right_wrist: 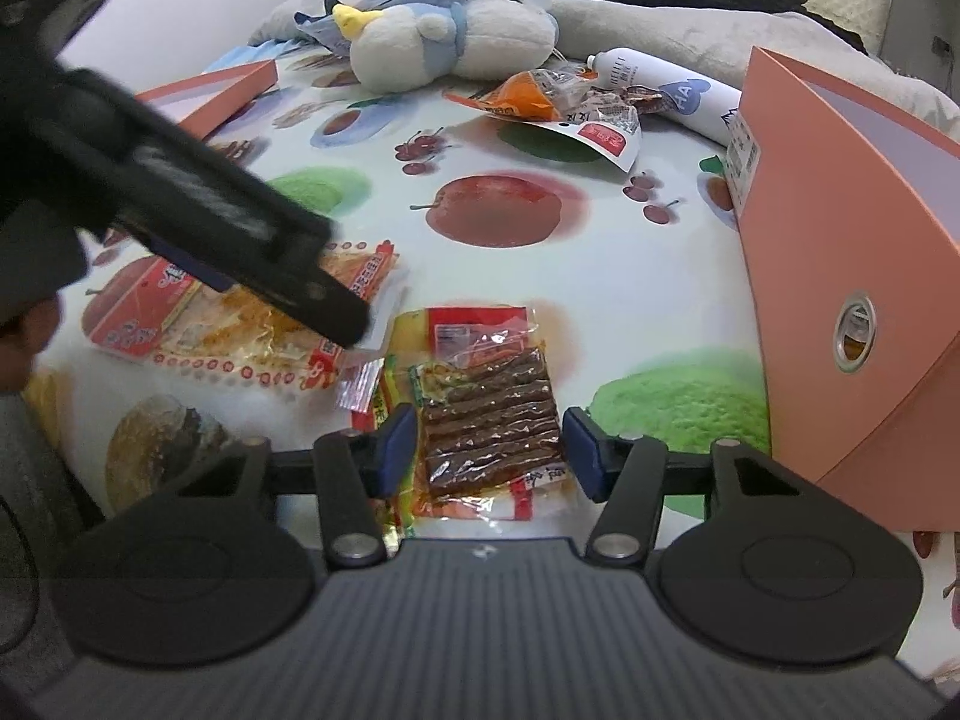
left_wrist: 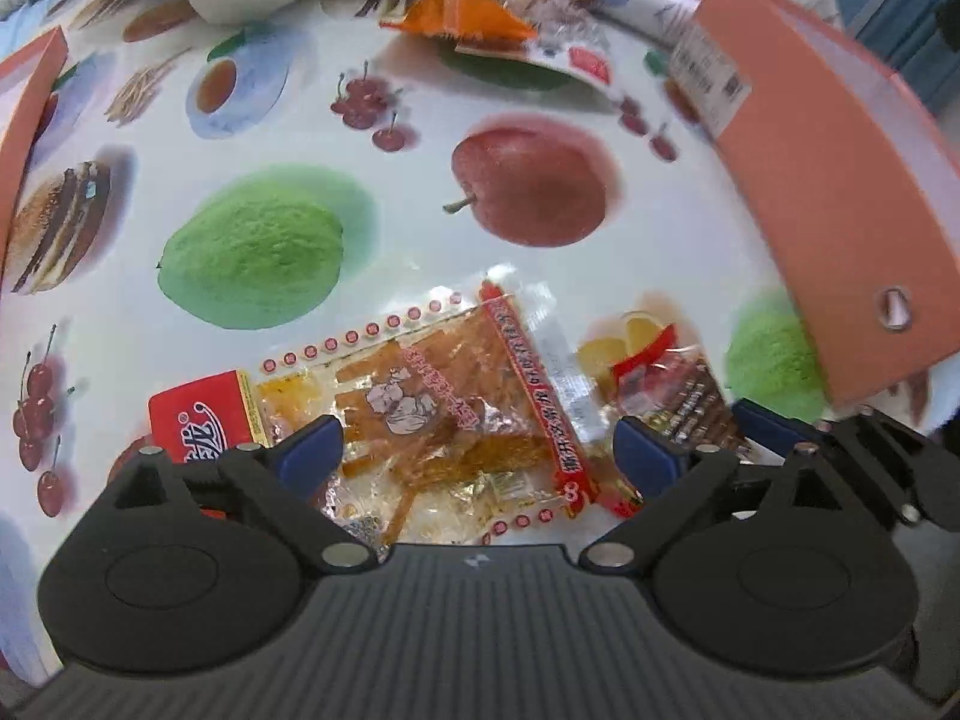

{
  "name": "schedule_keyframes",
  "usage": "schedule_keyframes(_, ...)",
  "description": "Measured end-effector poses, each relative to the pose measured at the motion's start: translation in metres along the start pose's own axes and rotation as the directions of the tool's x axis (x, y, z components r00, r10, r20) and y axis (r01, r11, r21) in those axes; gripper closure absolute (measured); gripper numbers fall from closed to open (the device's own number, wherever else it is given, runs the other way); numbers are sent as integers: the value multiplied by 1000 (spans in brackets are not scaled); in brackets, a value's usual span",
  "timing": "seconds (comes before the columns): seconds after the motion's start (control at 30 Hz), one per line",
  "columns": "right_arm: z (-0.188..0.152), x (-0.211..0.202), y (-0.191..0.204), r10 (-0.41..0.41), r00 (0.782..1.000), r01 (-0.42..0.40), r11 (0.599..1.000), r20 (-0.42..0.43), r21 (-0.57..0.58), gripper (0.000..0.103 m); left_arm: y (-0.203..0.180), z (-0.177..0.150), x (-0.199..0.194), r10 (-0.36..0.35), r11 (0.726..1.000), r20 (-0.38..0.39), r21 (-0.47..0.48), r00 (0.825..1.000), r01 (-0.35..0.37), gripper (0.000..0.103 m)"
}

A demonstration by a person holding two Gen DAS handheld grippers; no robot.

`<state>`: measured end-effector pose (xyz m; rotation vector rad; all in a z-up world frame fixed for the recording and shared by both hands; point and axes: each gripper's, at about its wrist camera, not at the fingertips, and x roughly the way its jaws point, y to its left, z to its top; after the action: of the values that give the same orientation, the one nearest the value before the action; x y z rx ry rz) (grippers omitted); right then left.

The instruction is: Organize snacks

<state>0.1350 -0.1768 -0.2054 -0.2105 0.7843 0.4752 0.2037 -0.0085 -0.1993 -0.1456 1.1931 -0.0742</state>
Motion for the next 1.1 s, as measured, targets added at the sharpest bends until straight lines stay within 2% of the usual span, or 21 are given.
schedule_keyframes(0.37,3,4,1,53,998,-54,998,-34,-38,46,-14,9,20,104,994,-39,28,994,-103,0)
schedule_keyframes(0.43,4,5,1,57,998,-59,997,-37,-43,47,-14,9,20,119,992,-35,36,992,-118,3)
schedule_keyframes(0.63,6,3,-1,57,998,-57,998,-39,-17,50,-9,7,9,129,990,11,48,992,-129,26)
schedule_keyframes(0.7,6,2,0,48,998,-49,999,-35,-11,50,-9,5,4,137,989,28,52,990,-138,37)
schedule_keyframes(0.8,7,0,1,30,999,-31,999,-30,-14,50,-5,3,-4,133,990,52,43,990,-136,45)
schedule_keyframes(1.1,17,-10,0,-29,1000,29,999,-6,-14,50,7,4,-40,78,997,129,-21,989,-76,48)
